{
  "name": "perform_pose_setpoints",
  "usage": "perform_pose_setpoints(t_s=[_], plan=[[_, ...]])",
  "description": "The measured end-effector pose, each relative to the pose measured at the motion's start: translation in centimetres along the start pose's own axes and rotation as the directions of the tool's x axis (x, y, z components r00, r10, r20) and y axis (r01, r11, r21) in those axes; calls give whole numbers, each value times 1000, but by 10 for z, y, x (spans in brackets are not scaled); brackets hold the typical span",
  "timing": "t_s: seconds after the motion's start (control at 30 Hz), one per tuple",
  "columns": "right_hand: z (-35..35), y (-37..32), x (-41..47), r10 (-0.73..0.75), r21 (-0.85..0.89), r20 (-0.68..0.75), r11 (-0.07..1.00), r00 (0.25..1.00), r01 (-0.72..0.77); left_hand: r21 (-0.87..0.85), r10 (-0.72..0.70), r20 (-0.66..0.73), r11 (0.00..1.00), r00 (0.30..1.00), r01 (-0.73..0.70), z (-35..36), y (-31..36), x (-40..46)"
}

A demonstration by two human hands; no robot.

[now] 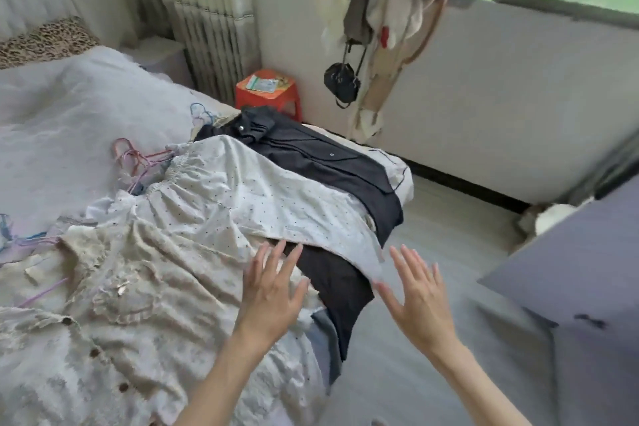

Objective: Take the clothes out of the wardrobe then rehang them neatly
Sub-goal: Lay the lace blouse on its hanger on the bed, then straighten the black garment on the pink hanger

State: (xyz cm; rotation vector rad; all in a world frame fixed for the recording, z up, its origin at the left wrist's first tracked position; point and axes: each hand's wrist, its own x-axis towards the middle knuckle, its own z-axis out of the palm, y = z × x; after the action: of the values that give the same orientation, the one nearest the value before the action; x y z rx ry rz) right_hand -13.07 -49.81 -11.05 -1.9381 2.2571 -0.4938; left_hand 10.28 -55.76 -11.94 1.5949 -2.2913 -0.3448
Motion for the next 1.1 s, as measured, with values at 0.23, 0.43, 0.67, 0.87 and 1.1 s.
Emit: perform_pose_setpoints(t_s=[0.23,0.43,0.67,0.87,1.1], plan=[[-48,127,-50,285,17,-130,958,950,-285,-61,317,46,947,947,-314,64,134,49],[-98,241,-89,541,85,-246,839,804,-538,-123,496,108,867,861,-484,111,264,88],[-150,324,-124,723,169,-345,675,599,-718,-214,703,174,710,689,-670,160,403,99],[-155,371,-152,854,252,-368,473,368,-845,-333,809,272,588,522,-737,213,481,112],[-184,432,-164,885,353,-465,219,33,-910,-409,947,234,302,221,-861,255,587,158]])
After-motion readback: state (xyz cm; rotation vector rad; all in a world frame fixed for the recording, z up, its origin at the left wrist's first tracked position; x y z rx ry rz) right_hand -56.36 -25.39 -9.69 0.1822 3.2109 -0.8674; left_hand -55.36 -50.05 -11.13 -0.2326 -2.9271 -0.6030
